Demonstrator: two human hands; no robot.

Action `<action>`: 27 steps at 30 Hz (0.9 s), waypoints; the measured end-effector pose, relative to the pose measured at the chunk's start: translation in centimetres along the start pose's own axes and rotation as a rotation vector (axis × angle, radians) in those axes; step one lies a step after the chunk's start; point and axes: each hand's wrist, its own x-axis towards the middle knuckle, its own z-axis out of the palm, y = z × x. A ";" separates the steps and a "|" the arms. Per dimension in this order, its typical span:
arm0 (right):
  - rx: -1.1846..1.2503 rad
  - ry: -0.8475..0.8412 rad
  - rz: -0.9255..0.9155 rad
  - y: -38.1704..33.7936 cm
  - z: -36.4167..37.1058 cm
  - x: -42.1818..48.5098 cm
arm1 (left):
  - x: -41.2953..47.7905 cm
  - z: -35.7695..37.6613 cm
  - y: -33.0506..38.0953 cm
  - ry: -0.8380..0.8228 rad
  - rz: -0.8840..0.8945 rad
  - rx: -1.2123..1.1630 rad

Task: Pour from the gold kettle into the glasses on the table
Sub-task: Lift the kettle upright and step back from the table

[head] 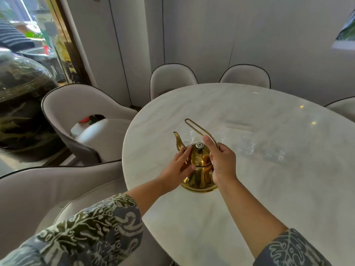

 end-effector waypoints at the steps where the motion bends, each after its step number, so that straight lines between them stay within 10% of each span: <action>1: -0.007 -0.007 0.003 0.4 0.0 -0.5 | -0.6 0.2 -0.3 -0.001 -0.007 0.009; 27: -0.054 -0.012 0.062 10.6 2.4 -5.5 | -5.5 1.5 -10.2 -0.007 -0.009 0.002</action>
